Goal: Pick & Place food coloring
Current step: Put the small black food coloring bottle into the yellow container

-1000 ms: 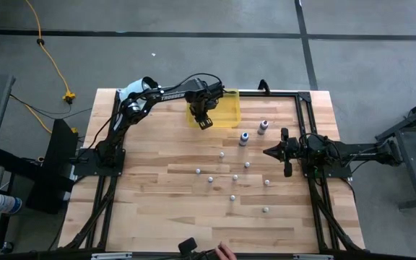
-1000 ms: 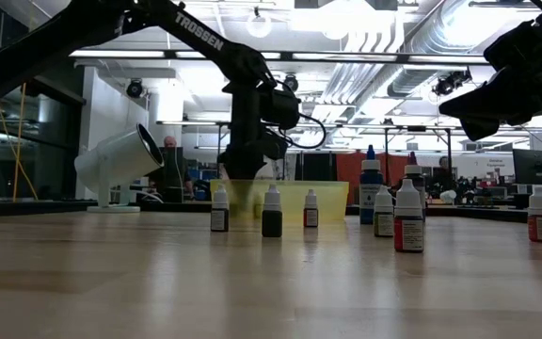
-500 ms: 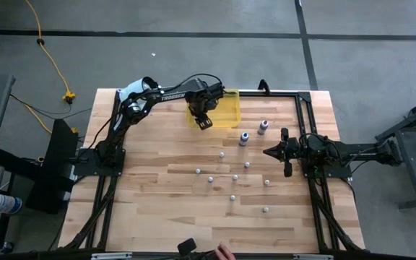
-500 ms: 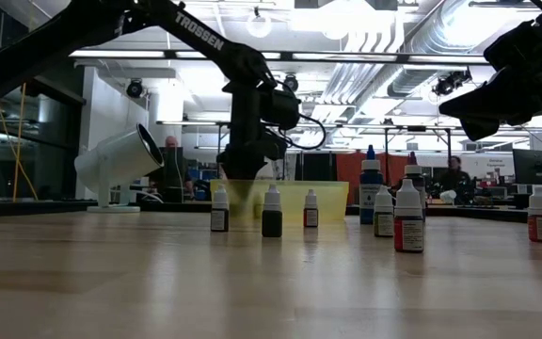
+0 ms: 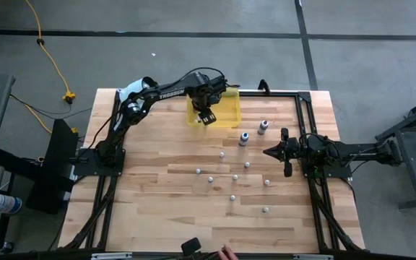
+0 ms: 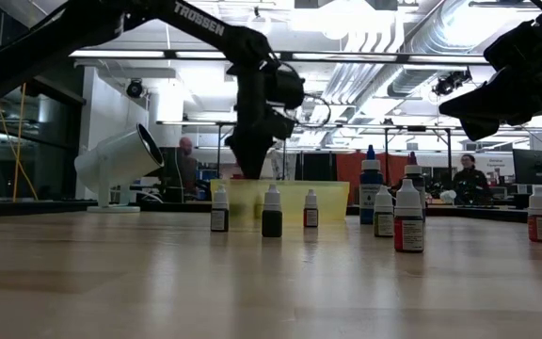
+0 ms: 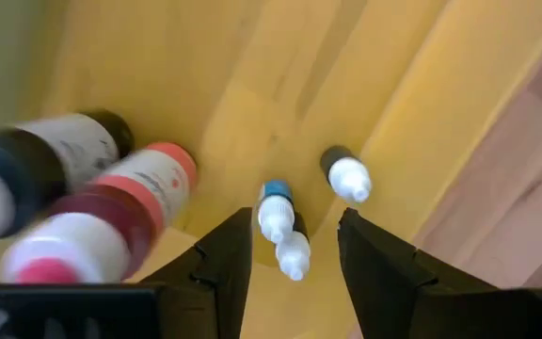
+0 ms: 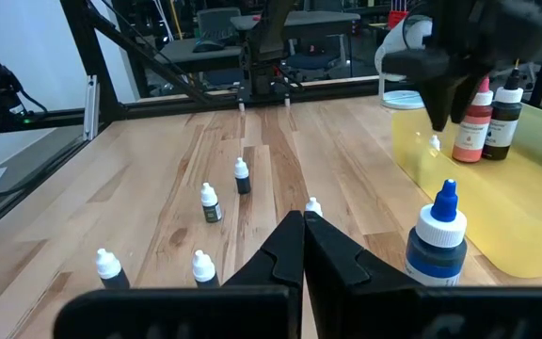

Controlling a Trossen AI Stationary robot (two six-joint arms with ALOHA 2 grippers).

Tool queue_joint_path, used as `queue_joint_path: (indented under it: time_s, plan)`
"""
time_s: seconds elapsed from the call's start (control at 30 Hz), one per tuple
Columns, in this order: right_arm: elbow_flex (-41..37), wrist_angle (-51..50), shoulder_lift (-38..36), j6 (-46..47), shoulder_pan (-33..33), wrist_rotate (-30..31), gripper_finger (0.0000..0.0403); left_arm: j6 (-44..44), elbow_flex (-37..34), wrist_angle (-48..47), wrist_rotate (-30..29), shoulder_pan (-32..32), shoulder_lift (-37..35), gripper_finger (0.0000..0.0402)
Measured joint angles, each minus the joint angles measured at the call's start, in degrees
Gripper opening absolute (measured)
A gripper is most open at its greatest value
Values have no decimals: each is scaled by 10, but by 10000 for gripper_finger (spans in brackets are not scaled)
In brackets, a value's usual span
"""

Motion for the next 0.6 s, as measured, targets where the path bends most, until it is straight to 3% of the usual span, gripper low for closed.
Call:
queue_joint_path:
  time_s: [0.6]
  plan:
    - [0,0,0,0,0,0,0,-10,131,-121,7,-61,-1,150]
